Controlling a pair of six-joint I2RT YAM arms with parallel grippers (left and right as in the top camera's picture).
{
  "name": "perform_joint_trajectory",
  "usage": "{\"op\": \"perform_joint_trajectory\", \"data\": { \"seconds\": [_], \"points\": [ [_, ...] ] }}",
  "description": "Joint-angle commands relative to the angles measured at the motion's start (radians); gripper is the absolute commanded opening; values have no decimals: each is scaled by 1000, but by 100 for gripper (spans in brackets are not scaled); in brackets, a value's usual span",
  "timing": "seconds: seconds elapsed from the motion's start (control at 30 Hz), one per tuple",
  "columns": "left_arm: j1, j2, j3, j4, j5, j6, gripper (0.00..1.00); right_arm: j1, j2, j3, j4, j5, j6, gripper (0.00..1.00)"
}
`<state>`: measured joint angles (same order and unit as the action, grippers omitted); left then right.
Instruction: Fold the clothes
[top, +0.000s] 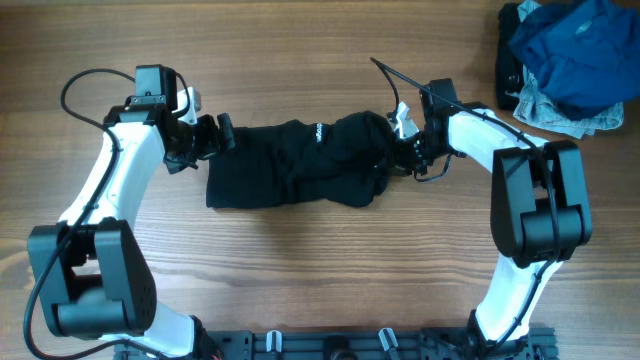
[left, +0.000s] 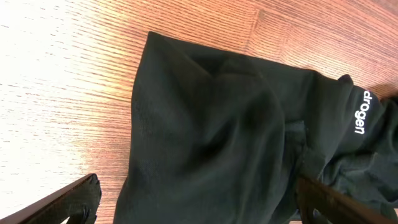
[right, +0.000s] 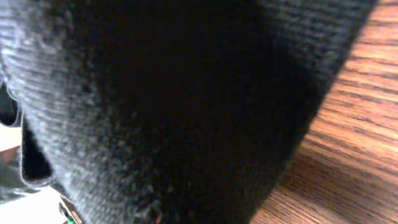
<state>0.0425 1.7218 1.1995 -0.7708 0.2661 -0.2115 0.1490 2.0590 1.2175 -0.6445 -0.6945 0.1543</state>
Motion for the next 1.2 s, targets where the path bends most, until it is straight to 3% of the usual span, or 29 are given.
{"op": "perform_joint_trajectory", "data": {
  "seconds": [0.0, 0.17, 0.3, 0.43, 0.57, 0.67, 0.77, 1.0, 1.03, 1.1, 1.17],
  "points": [
    [5, -14, 6, -5, -9, -9, 100, -6, 36, -16, 5, 121, 45, 4],
    [5, -14, 6, -12, -9, -9, 100, -151, 35, -5, -41, 135, -7, 4],
    [5, -14, 6, -11, -9, -9, 100, -261, 35, 55, -186, 315, -49, 4],
    [5, -14, 6, -11, -9, -9, 100, -302, 35, 183, -312, 377, -76, 4],
    [5, -14, 6, -10, -10, -9, 100, -296, 35, 390, -523, 566, -45, 5],
    [5, -14, 6, -10, -9, -9, 100, -274, 35, 473, -583, 573, -26, 4],
    [5, -14, 6, -10, -9, -9, 100, -208, 35, 521, -619, 678, 32, 4],
    [5, -14, 6, -11, -9, -9, 100, -52, 35, 543, -621, 687, 40, 4],
    [5, -14, 6, -11, -9, -9, 100, -53, 35, 543, -621, 689, 52, 8],
    [5, -14, 6, -13, -9, -9, 100, -78, 35, 543, -621, 695, 66, 28],
    [5, -14, 6, -22, -9, -9, 100, -130, 35, 543, -623, 695, 54, 33]
  ]
}}
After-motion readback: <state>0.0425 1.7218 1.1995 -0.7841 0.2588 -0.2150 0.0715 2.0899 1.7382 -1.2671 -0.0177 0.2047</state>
